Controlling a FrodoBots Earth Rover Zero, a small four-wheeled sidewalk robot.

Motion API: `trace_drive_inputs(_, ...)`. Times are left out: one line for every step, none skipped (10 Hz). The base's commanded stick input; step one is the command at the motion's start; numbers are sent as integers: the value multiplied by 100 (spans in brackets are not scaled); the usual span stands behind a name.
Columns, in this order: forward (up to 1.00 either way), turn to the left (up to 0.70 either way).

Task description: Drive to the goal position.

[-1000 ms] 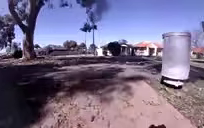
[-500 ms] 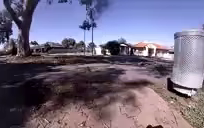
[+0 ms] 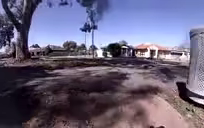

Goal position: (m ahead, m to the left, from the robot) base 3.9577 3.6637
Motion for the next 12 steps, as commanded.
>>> trace_drive_inputs(70,0)
trace_drive_inputs(70,0)
trace_drive_inputs(70,10)
trace_drive_inputs(70,20)
trace_drive_inputs(70,30)
trace_drive_inputs(70,0)
trace_drive_inputs(70,0)
trace_drive_inputs(70,0)
trace_drive_inputs(70,0)
trace_drive_inputs(70,0)
trace_drive_inputs(70,0)
trace_drive_inputs(70,0)
